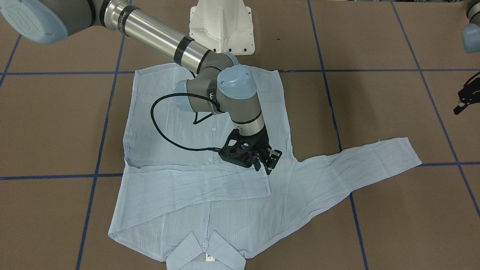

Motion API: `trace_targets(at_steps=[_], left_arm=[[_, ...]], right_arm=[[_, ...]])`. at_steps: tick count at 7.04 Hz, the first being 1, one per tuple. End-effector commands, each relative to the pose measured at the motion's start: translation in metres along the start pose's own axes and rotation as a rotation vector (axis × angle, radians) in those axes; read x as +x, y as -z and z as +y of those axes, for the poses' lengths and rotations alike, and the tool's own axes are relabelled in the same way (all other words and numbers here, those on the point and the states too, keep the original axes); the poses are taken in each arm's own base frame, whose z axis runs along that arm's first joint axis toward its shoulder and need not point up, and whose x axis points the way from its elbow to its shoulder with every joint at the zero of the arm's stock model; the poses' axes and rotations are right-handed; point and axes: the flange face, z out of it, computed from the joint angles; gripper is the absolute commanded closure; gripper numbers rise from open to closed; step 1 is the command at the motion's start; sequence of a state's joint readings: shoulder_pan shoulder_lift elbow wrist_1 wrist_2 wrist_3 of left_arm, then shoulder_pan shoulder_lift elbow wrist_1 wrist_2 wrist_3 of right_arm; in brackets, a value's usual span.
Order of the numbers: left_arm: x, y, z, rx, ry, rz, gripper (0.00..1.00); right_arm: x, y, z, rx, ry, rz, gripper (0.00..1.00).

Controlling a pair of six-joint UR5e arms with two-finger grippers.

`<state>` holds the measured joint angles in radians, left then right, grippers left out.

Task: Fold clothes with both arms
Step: 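Carry the sleeve cuff across the shirt body toward the collar with the right gripper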

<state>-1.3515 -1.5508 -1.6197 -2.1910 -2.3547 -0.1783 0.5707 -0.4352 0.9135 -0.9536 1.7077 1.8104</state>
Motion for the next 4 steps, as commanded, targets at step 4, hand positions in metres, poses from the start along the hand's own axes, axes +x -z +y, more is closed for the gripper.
trace_targets(at_steps=[4], left_arm=[[0.020,-0.147,-0.011,-0.044,0.259,-0.044,0.04]], right_arm=[[0.033,0.030,0.001,-0.019,-0.003,-0.053,0.01]])
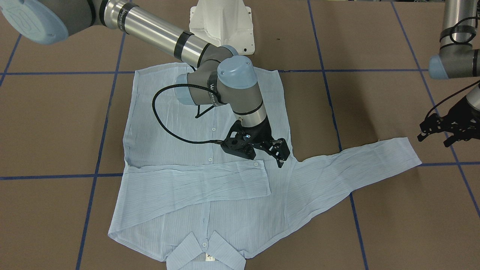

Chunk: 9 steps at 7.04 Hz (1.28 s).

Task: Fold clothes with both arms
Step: 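Release the sleeve on the chest with right gripper while left gripper grasps other cuff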

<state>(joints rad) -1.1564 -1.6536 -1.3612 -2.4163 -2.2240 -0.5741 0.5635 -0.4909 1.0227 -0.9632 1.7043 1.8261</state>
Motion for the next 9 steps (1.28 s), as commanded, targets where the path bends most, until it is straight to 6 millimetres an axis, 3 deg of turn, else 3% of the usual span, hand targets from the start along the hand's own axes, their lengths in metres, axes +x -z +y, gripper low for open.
trace_targets(at_steps=[1,2,4,6,8,9], left_arm=[[0.009,-0.029,-0.010,-0.007,0.024,-0.019,0.05],[0.010,-0.036,-0.013,-0.016,0.023,-0.021,0.06],[0.016,-0.044,-0.023,-0.020,0.020,-0.018,0.08],[0.022,-0.053,-0.027,-0.032,0.013,-0.017,0.12],[0.019,-0.060,-0.030,-0.040,0.018,-0.021,0.15],[0.020,-0.060,-0.029,-0.041,0.018,-0.020,0.18]], right_arm=[[0.032,0.012,-0.007,-0.007,0.007,-0.011,0.01],[0.037,0.015,-0.009,-0.008,0.004,-0.008,0.01],[0.095,0.052,-0.033,0.000,-0.002,0.009,0.01],[0.118,0.065,-0.046,-0.015,-0.007,0.015,0.01],[0.161,0.087,-0.066,-0.002,-0.012,0.018,0.01],[0.161,0.086,-0.065,-0.001,-0.004,0.019,0.01]])
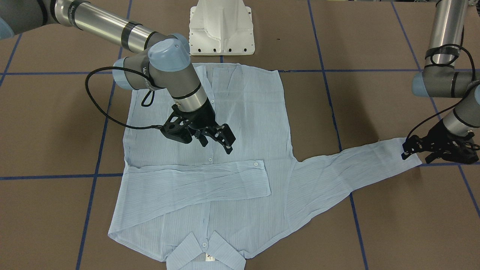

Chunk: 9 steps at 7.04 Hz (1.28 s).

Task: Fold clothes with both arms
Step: 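Release the sleeve on the chest with right gripper while left gripper grasps other cuff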

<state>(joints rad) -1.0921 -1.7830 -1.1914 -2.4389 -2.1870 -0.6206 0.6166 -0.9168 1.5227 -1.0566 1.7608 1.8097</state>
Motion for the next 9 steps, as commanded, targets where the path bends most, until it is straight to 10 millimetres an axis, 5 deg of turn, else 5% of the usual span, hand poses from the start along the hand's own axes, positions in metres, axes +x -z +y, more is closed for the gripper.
trace_targets(at_steps=[1,6,9], left_arm=[[-0.0010,-0.0020,0.0008,-0.004,0.001,-0.001,0.25],[-0.0065,-0.0033,0.0069,-0.011,0.004,-0.006,0.29],[-0.0084,-0.0034,0.0092,-0.013,0.010,-0.009,0.55]], right_arm=[[0.0103,0.0047,-0.0039,0.003,0.006,0.001,0.01],[0.0098,0.0040,-0.0031,0.005,0.006,0.001,0.01],[0.0108,0.0037,-0.0034,0.005,0.006,0.002,0.01]])
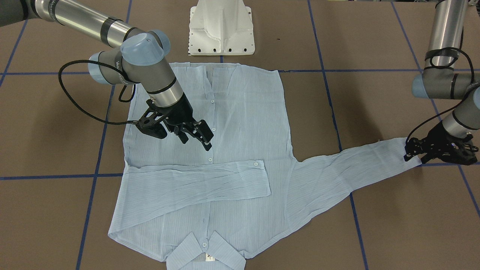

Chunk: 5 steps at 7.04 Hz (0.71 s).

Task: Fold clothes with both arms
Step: 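Release the sleeve on the chest with right gripper while left gripper grasps other cuff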

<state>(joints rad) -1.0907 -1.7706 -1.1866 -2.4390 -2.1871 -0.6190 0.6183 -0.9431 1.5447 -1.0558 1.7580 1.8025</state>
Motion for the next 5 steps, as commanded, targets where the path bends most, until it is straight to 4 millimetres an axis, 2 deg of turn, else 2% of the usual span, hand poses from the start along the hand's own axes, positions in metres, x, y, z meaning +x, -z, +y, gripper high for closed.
trace_targets(at_steps=[1,2,5], left_arm=[[-0.0001,0.0004,0.0007,0.000,0.004,0.000,0.73],[0.0005,0.0008,0.0004,0.001,0.003,0.001,1.00],[0.0083,0.0067,-0.0032,0.013,-0.006,0.012,1.00]], right_arm=[[0.0005,-0.0007,-0.0002,0.000,0.000,0.001,0.01],[0.0015,-0.0024,0.0002,0.001,0.000,0.004,0.01],[0.0074,-0.0060,-0.0022,0.007,-0.001,0.014,0.01]])
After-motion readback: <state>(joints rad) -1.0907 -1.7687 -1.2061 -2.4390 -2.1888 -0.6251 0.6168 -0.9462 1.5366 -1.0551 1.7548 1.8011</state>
